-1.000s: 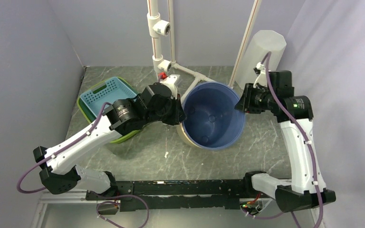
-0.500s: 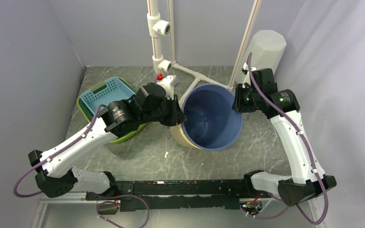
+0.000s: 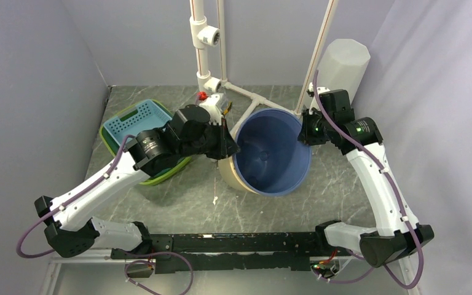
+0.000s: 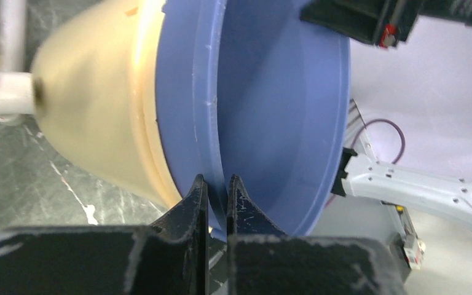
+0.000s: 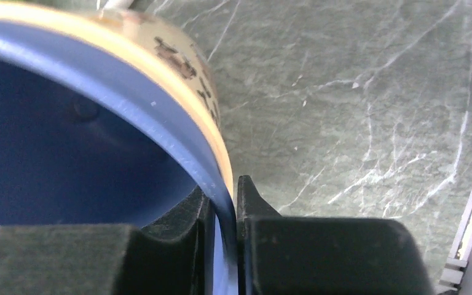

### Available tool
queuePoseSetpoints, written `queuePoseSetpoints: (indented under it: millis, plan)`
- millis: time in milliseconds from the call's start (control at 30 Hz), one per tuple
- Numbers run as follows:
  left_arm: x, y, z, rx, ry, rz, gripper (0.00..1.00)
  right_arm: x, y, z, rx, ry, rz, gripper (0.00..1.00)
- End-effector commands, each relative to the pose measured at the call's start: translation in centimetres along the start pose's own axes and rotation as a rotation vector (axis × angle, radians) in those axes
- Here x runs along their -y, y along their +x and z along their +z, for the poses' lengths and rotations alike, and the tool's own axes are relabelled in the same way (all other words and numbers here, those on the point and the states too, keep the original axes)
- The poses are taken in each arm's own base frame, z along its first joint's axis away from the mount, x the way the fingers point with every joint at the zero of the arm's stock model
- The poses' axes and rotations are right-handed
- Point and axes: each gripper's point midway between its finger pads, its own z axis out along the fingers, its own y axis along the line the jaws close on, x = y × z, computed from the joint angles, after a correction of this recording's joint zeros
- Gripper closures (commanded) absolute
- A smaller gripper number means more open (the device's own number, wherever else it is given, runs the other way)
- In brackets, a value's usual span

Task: Turn the large container upside down
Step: Pick up the container from the container.

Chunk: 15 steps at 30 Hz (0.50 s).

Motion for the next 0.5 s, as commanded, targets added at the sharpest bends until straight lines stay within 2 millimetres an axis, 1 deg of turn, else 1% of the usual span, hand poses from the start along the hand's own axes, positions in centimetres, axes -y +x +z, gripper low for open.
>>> queuePoseSetpoints:
  millis: [0,100,167,200,267,300,333,400,467]
  plan:
    - [7.9,-3.1,-3.9,0.107,0.36,0.041,0.97,-2.7,-3.3,0.1,0.132,-0.108,0.055,0.95]
    - [7.6,-3.1,-3.9,0.108,0.342,0.039,0.97,-2.5,-3.5,-0.6,0.155,-0.101,0.062,1.0]
    - [7.2,-3.0,-3.9,0.109,0.326,0.04,0.97,-2.8,-3.6,-1.3,0.158,-0.12,0.065,1.0]
    - [6.9,-3.0,-4.1,0.117,0.31,0.043,0.91,-3.1,-3.7,-1.7,0.165,-0.137,0.07,1.0]
    - [6.1,-3.3,-4.4,0.136,0.276,0.051,0.65,-3.0,-4.1,-2.7,0.183,-0.158,0.104,1.0]
    - [5.7,-3.4,-4.7,0.15,0.259,0.053,0.54,-2.6,-4.3,-3.2,0.186,-0.162,0.132,1.0]
    - [5.3,-3.5,-5.1,0.164,0.244,0.056,0.45,-2.4,-4.7,-3.9,0.192,-0.181,0.159,1.0]
    - [4.5,-3.6,-5.7,0.187,0.213,0.06,0.33,-1.5,-5.0,-5.0,0.199,-0.184,0.205,1.0]
    - [3.9,-3.4,-6.4,0.202,0.198,0.065,0.28,-0.8,-4.8,-5.7,0.192,-0.161,0.217,1.0]
